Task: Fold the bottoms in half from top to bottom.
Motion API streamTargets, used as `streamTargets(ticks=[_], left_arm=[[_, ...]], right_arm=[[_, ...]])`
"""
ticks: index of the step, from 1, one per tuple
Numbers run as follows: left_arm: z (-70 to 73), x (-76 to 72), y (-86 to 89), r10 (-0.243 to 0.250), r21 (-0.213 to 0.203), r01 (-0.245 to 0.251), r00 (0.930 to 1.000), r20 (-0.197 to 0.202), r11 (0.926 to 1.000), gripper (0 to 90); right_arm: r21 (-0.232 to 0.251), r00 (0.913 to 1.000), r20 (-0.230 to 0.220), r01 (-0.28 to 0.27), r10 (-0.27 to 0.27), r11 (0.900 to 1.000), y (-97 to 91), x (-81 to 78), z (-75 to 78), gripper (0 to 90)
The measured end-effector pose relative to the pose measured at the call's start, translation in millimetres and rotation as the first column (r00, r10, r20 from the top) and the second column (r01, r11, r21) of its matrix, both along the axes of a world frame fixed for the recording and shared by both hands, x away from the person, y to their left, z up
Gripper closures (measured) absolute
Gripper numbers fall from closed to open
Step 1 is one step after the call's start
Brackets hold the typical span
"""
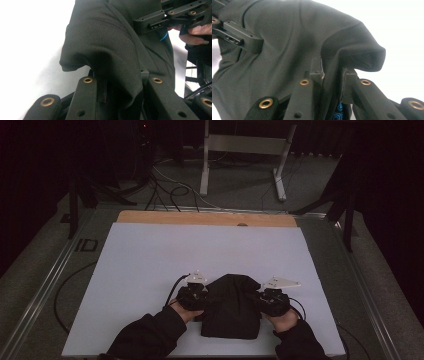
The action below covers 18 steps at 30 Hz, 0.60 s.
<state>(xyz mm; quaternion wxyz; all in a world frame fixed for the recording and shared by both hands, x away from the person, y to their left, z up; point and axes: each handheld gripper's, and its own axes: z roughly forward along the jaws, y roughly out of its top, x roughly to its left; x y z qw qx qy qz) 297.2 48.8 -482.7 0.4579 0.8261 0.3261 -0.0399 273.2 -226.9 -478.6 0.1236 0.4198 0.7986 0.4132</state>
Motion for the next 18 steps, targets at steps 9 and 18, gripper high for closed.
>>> streamTargets(ticks=[9,18], left_arm=[[10.4,0.1,4.5,0.015,-0.033,-0.015,0.9998,0.011,0.9994,72.4],[26.1,2.2,14.2,0.015,-0.039,-0.013,0.9988,0.047,0.9992,72.5]], right_arm=[[0.015,0.9991,0.042,-0.003,0.002,0.9999,-0.3,0.9,14.5,76.7],[0.036,0.9973,0.073,-0.010,0.008,0.9993,6.4,4.1,28.2,76.7]])
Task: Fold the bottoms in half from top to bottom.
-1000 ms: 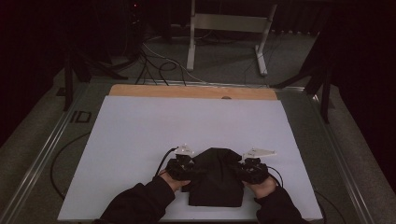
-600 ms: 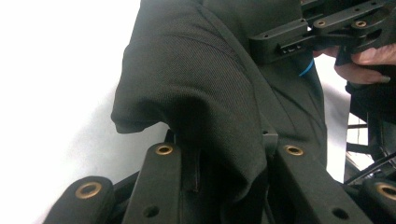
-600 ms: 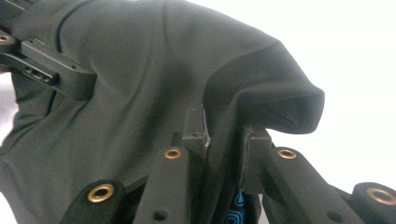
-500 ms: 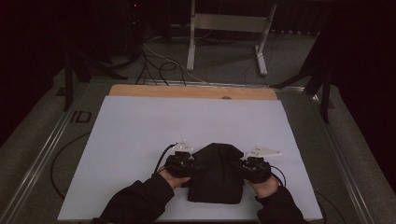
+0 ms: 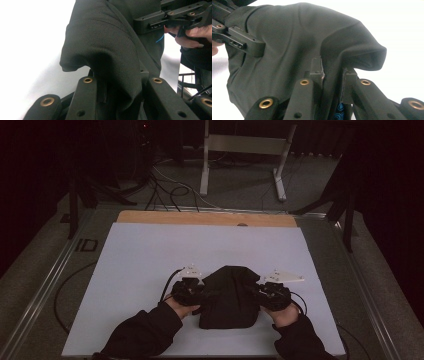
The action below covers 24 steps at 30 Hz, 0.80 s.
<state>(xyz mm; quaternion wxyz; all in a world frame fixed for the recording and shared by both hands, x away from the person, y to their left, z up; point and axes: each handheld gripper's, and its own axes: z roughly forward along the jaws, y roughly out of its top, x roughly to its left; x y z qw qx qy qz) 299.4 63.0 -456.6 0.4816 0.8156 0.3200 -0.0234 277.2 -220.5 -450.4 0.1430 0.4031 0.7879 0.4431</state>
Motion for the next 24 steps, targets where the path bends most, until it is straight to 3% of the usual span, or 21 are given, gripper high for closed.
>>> streamTargets(ticks=[24], left_arm=[[34.6,20.1,41.8,0.054,-0.020,-0.053,0.9966,0.062,0.9984,72.5]], right_arm=[[0.026,0.9970,0.070,-0.034,0.032,0.9991,34.2,32.2,30.9,76.7]])
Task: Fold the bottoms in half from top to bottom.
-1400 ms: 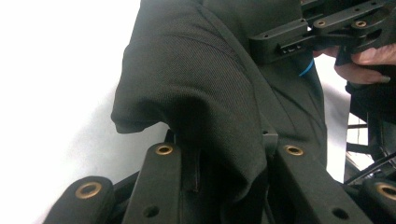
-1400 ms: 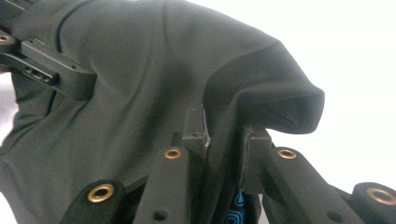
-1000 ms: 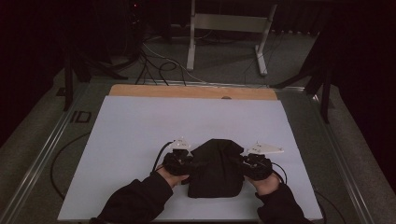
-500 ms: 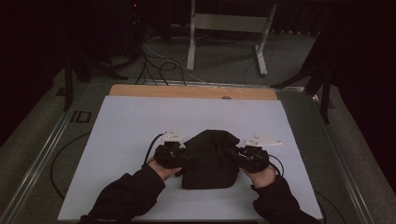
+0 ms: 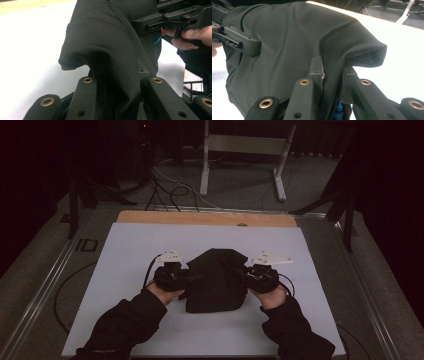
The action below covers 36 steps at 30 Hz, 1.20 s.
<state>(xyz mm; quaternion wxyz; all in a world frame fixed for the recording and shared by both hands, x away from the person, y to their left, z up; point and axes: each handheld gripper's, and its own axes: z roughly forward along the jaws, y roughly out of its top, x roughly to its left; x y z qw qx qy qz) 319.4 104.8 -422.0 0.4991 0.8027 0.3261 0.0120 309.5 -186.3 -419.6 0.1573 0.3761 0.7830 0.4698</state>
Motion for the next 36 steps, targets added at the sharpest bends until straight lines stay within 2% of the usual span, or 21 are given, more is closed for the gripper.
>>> streamTargets(ticks=[6,11,18,21,26,32,36], left_arm=[[4.9,8.1,9.2,0.015,-0.006,-0.015,0.9998,0.013,0.9999,72.5],[5.7,20.4,17.9,0.005,-0.011,-0.005,0.9998,0.021,0.9999,72.5],[7.2,28.3,22.6,-0.023,-0.018,0.024,0.9996,0.017,0.9996,72.4],[5.7,31.4,23.5,-0.026,-0.024,0.026,0.9997,0.002,0.9994,72.5],[-4.2,38.9,23.1,-0.035,-0.039,0.034,0.9991,-0.022,0.9986,72.4],[-18.9,47.8,21.9,-0.044,-0.039,0.042,0.9975,-0.056,0.9984,72.4],[-27.2,50.3,21.0,-0.046,-0.033,0.045,0.9973,-0.057,0.9984,72.4]], right_arm=[[-0.007,0.9998,0.018,-0.004,0.004,1.0000,10.0,9.8,8.5,76.7],[0.011,0.9998,0.020,0.005,-0.005,0.9999,16.4,17.7,12.5,76.7],[0.009,0.9997,0.025,0.006,-0.006,0.9999,22.3,24.4,14.8,76.7],[0.003,0.9996,0.027,0.006,-0.006,1.0000,23.3,25.0,15.0,76.7],[0.002,0.9998,0.018,0.013,-0.013,0.9999,23.4,29.2,10.6,76.6],[-0.003,0.9996,-0.014,0.025,-0.025,0.9997,23.2,37.3,-2.3,76.6],[-0.010,0.9991,-0.030,0.030,-0.030,0.9995,24.3,40.5,-10.1,76.7]])
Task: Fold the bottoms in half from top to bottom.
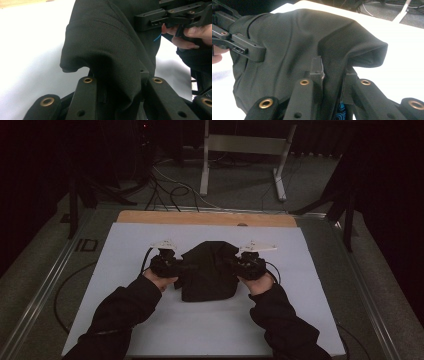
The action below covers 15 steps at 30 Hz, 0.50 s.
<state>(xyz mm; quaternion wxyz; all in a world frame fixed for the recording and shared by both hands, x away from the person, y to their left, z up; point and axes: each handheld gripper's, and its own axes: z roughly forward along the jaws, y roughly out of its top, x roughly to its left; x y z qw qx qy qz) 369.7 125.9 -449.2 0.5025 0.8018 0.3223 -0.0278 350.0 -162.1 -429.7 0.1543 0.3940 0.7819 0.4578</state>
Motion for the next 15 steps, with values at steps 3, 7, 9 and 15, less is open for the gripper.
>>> streamTargets(ticks=[3,7,9,15], left_arm=[[-6.0,3.0,0.1,0.006,0.005,-0.006,1.0000,-0.006,1.0000,72.3],[-12.9,7.1,-0.8,0.011,0.018,-0.011,0.9998,-0.019,0.9998,72.3],[-15.5,9.7,-1.1,0.016,0.020,-0.015,0.9995,-0.029,0.9997,72.2],[-21.3,16.1,-3.3,0.038,0.036,-0.036,0.9977,-0.057,0.9987,72.1]], right_arm=[[-0.008,0.9999,-0.010,0.004,-0.005,1.0000,0.9,2.8,-5.7,76.6],[-0.019,0.9996,-0.025,0.010,-0.010,0.9998,1.8,8.3,-12.9,76.6],[-0.028,0.9994,-0.030,0.013,-0.014,0.9995,3.0,11.5,-16.2,76.7],[-0.055,0.9987,-0.045,0.019,-0.021,0.9983,5.9,21.9,-23.3,76.6]])
